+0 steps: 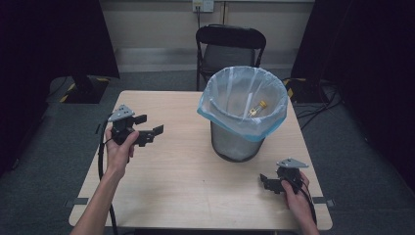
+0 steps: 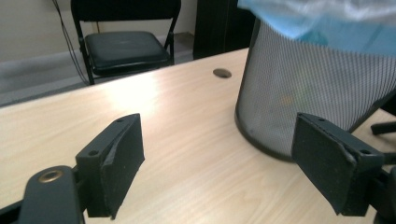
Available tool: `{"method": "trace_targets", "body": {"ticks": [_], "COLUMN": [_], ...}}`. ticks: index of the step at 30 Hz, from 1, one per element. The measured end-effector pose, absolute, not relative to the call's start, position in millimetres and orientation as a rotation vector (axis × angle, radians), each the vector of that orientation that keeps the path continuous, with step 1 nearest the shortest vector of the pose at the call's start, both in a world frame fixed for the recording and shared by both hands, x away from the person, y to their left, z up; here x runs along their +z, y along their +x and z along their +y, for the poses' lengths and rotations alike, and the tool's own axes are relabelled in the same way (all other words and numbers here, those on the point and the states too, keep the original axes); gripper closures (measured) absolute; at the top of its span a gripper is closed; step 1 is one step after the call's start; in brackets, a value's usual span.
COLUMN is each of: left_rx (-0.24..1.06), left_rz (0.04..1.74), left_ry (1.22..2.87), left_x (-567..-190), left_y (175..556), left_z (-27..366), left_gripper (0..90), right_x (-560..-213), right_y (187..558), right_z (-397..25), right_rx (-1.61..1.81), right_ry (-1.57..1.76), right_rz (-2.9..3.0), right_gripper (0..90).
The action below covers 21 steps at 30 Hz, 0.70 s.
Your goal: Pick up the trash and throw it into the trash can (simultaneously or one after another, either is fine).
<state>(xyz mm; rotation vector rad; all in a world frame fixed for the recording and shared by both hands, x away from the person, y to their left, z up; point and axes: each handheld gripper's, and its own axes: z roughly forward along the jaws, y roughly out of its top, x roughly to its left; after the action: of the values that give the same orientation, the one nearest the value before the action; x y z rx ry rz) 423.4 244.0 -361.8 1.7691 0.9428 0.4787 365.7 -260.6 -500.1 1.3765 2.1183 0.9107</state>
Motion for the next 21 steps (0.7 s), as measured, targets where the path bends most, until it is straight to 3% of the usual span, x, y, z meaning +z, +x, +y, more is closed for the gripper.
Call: {"method": "trace_targets", "body": {"ticks": [21], "left_rx": [0.460], "left_rz": [1.015], "left_ry": [1.949], "left_x": [-421.7], "left_y": [386.5], "left_z": [261.1], "left_gripper": [16.0], "right_x": [-500.1], "right_y": [365.7], "right_z": [-260.6], "right_rx": [0.910], "right_ry": [1.377], "right_rz": [2.118], "right_gripper": [11.7]}}
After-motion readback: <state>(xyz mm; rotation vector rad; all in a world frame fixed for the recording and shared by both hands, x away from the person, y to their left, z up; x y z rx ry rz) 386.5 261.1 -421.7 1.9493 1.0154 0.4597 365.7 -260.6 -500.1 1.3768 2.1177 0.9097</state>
